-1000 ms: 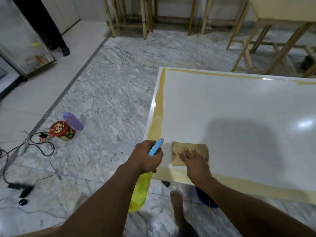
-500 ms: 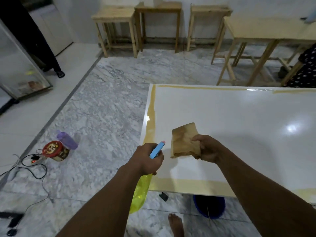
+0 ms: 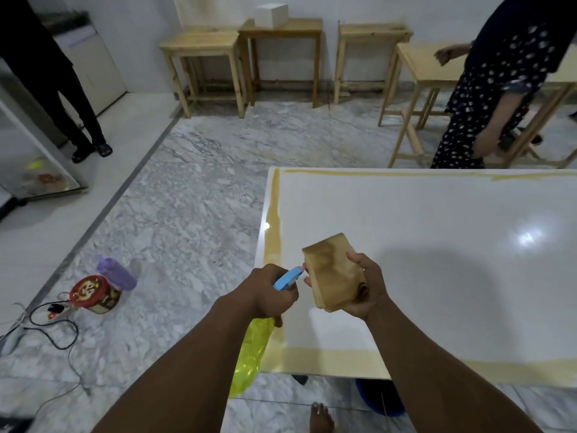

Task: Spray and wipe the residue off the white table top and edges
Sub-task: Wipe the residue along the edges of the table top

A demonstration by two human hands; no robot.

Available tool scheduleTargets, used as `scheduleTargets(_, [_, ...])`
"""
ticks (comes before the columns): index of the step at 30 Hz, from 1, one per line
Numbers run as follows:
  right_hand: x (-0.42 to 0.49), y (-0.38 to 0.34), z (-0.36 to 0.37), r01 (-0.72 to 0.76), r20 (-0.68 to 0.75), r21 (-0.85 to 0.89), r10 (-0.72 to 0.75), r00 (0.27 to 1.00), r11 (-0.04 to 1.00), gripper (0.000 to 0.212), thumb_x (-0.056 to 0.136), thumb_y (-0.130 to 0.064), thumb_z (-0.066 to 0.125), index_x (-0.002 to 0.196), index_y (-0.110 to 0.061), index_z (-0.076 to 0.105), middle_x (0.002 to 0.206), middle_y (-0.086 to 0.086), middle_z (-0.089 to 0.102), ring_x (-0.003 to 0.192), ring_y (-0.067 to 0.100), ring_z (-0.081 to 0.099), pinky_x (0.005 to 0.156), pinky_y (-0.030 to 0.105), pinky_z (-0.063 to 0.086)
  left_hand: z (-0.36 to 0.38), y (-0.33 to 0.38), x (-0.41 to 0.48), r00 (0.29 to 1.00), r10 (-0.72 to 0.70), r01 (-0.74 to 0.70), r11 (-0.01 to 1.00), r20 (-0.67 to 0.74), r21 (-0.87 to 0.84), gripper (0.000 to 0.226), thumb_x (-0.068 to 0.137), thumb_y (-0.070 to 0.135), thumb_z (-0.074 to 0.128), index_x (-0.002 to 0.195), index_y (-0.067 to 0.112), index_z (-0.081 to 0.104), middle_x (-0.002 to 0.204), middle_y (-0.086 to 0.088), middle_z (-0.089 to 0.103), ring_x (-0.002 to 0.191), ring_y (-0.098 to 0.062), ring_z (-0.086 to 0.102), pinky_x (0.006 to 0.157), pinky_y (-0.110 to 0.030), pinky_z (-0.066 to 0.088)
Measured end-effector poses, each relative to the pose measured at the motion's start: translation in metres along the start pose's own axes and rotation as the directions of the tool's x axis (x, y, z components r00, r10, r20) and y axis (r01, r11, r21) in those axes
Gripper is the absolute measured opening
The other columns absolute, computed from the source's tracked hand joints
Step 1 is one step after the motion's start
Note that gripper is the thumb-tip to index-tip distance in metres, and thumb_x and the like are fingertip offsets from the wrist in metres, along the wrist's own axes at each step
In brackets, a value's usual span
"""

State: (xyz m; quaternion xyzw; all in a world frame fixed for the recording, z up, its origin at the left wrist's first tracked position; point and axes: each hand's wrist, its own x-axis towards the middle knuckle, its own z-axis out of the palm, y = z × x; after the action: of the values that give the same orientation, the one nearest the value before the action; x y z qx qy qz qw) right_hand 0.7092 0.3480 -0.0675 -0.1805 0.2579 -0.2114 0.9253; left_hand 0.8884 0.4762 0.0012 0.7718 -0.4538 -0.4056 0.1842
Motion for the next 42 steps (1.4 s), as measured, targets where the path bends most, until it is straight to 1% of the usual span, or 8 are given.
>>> scheduleTargets(2, [0.01,-0.011,0.002,-0.037,-0.004,-0.06,0.037,0.999,0.998,0.069,0.095,-0.046,0.048,0.146,0.0,0.043,0.143,0.031,0.047,0.13,0.048,0.048,0.116,0.061,0.026,-0.004,0.007,0.012,0.999,-0.001,-0.001,0.999,0.039,0.039,0.023,0.086,0.029,0.058,0.091,0.008,0.066,0.077,-0.007,0.064,0.064,-0.029,0.072,0.074,-0.046,0.063])
scheduleTargets(5, [0.027,-0.027,0.001,-0.104,-0.016,-0.088,0.103,0.995,0.991,0.09,0.087,-0.075,0.047,0.143,-0.004,0.05,0.147,0.027,0.046,0.137,0.045,0.04,0.116,0.063,0.024,-0.01,0.021,0.033,0.996,-0.016,0.008,0.996,0.09,0.092,0.011,0.093,0.022,0.061,0.087,0.013,0.065,0.082,-0.005,0.063,0.065,-0.024,0.071,0.05,-0.017,0.053])
scheduleTargets(8, [0.04,-0.042,-0.001,-0.151,-0.044,-0.064,0.149,0.988,0.986,0.095,0.085,-0.08,0.04,0.143,-0.005,0.05,0.146,0.028,0.047,0.132,0.047,0.047,0.105,0.062,0.042,-0.017,0.031,0.056,0.995,0.001,-0.014,0.992,0.103,0.126,0.015,0.092,0.025,0.064,0.079,0.02,0.061,0.078,0.001,0.062,0.068,-0.023,0.068,0.043,-0.006,0.042])
scheduleTargets(12, [0.055,-0.057,0.0,-0.162,-0.14,-0.022,0.157,0.978,0.987,0.074,0.096,-0.063,0.035,0.135,-0.004,0.057,0.127,0.027,0.063,0.104,0.043,0.068,0.08,0.055,0.057,-0.022,0.041,0.08,0.99,0.024,-0.035,0.996,0.14,0.08,0.018,0.09,0.024,0.064,0.074,0.022,0.057,0.081,-0.004,0.064,0.049,-0.018,0.069,0.05,-0.021,0.053])
scheduleTargets(21, [0.083,-0.064,0.009,-0.145,-0.126,-0.003,0.144,0.982,0.989,0.065,0.097,-0.051,0.038,0.136,-0.002,0.058,0.146,0.025,0.049,0.139,0.043,0.04,0.114,0.065,0.027,-0.057,0.036,0.127,0.992,0.084,-0.1,0.979,0.094,0.176,0.019,0.09,0.028,0.062,0.073,0.027,0.054,0.073,0.002,0.06,0.05,-0.011,0.062,0.049,-0.017,0.05])
scheduleTargets(27, [0.104,-0.054,0.028,-0.037,-0.178,0.092,0.053,0.983,0.995,0.062,0.093,-0.048,0.041,0.132,-0.005,0.062,0.142,0.025,0.053,0.137,0.046,0.042,0.112,0.066,0.028,-0.103,0.008,0.155,0.992,0.117,-0.12,0.991,0.041,0.066,0.02,0.093,0.021,0.058,0.095,0.003,0.066,0.08,-0.014,0.069,0.054,-0.025,0.075,0.075,-0.046,0.065])
scheduleTargets(34, [0.153,-0.007,0.071,0.111,-0.29,0.204,-0.048,0.956,0.973,0.064,0.088,-0.044,0.045,0.131,0.0,0.061,0.141,0.027,0.053,0.137,0.046,0.043,0.111,0.063,0.031,-0.165,-0.037,0.189,0.97,0.242,-0.243,0.968,0.027,0.069,0.016,0.092,0.015,0.061,0.091,-0.001,0.065,0.069,-0.007,0.066,0.054,-0.024,0.075,0.053,-0.026,0.059])
scheduleTargets(42, [0.213,0.006,0.124,0.133,-0.369,0.132,-0.076,0.926,0.982,0.062,0.089,-0.044,0.044,0.126,0.001,0.065,0.133,0.029,0.059,0.132,0.047,0.048,0.109,0.062,0.035,-0.207,-0.064,0.21,0.963,0.266,-0.264,0.963,-0.033,0.054,0.013,0.093,0.018,0.061,0.092,0.007,0.069,0.088,-0.017,0.075,0.062,-0.03,0.077,0.062,-0.041,0.067])
